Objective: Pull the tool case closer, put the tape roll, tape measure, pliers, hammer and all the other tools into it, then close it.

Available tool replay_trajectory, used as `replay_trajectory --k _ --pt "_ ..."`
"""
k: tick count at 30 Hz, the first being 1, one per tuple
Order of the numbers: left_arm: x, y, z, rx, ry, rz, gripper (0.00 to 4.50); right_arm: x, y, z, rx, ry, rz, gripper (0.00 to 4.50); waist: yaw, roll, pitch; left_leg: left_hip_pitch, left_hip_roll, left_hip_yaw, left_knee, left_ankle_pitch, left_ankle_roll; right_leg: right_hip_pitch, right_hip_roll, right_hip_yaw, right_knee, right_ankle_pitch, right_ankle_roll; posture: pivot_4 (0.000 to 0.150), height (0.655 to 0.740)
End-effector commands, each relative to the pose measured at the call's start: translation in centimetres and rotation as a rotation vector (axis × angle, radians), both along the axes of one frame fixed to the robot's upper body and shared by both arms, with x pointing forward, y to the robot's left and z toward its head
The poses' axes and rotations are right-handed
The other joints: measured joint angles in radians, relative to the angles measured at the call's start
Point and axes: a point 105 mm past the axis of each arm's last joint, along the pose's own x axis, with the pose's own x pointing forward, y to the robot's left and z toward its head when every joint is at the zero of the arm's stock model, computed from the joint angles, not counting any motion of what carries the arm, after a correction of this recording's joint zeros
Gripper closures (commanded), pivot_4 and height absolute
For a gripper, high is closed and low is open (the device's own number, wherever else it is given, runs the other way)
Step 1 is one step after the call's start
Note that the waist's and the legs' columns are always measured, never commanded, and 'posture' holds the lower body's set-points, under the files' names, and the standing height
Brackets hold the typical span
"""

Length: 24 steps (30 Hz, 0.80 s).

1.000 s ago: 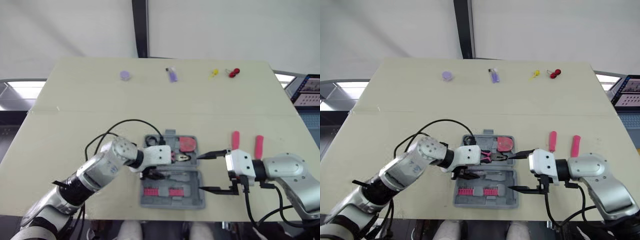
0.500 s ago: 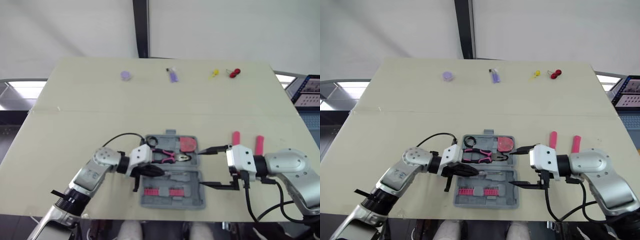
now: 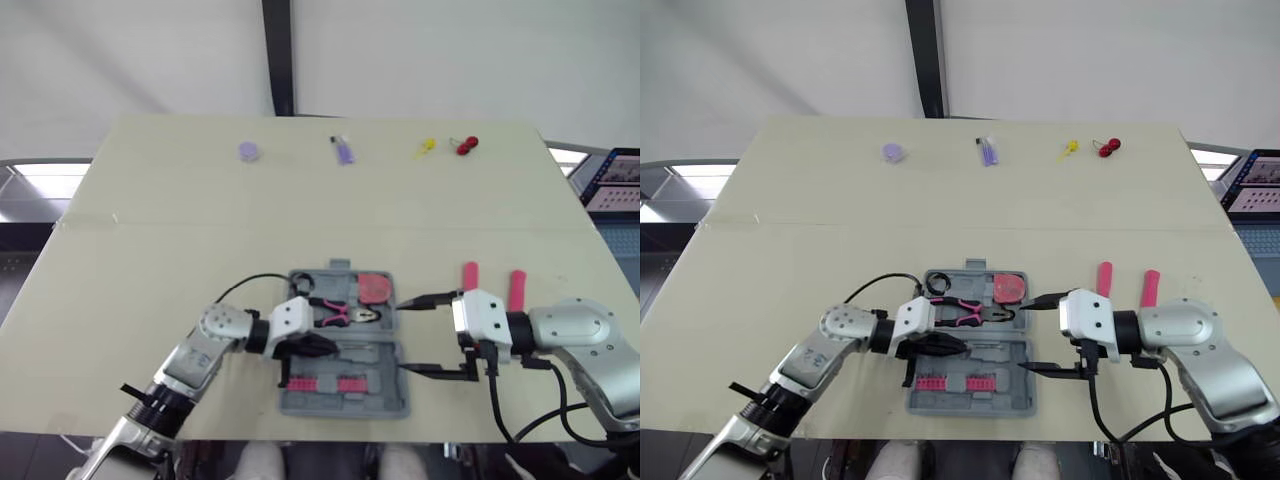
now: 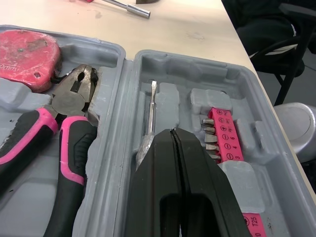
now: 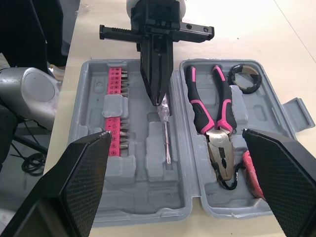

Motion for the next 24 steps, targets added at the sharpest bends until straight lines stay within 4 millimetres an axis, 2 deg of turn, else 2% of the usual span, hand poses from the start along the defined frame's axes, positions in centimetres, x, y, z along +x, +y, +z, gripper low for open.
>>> replay_trajectory --k 1,4,9,14,18,24 --pt "0.0 -0.1 -0.4 0.029 -0.036 0.003 4.47 0.0 0.2 0.8 0.025 -0.030 0.008 0.00 0.000 0.000 0.000 0.000 0.000 0.000 0.000 0.000 0.000 0.000 0.000 0.000 0.000 0.000 0.000 0.150 0.7400" --pt "0.2 -0.1 -1.0 0.060 -0.057 0.016 4.47 0.0 0.2 0.8 0.023 -0.030 0.009 0.00 0.000 0.000 0.000 0.000 0.000 0.000 0.000 0.000 0.000 0.000 0.000 0.000 0.000 0.000 0.000 0.150 0.7400" --pt "0.4 -0.3 -0.9 0.052 -0.061 0.023 4.47 -0.1 0.1 0.9 0.020 -0.029 0.009 0.00 0.002 0.000 0.000 0.000 0.000 0.000 0.000 0.000 0.000 0.000 0.000 0.000 0.000 0.000 0.000 0.150 0.7400" --pt "0.4 -0.4 -0.4 0.030 -0.052 0.028 4.47 -0.1 0.1 0.8 0.020 -0.026 0.011 0.00 0.002 0.000 0.000 0.000 0.000 0.000 0.000 0.000 0.000 0.000 0.000 0.000 0.000 0.000 0.000 0.150 0.7400" --pt "0.3 -0.5 0.9 -0.023 -0.042 0.017 4.47 -0.1 0.1 0.8 0.020 -0.024 0.011 0.00 0.002 0.000 0.000 0.000 0.000 0.000 0.000 0.000 0.000 0.000 0.000 0.000 0.000 0.000 0.000 0.150 0.7400" --pt "0.7 0.0 0.8 -0.008 -0.045 0.028 4.47 -0.1 0.1 0.8 0.023 -0.025 0.009 0.00 0.001 0.000 0.000 0.000 0.000 0.000 0.000 0.000 0.000 0.000 0.000 0.000 0.000 0.000 0.000 0.150 0.7400"
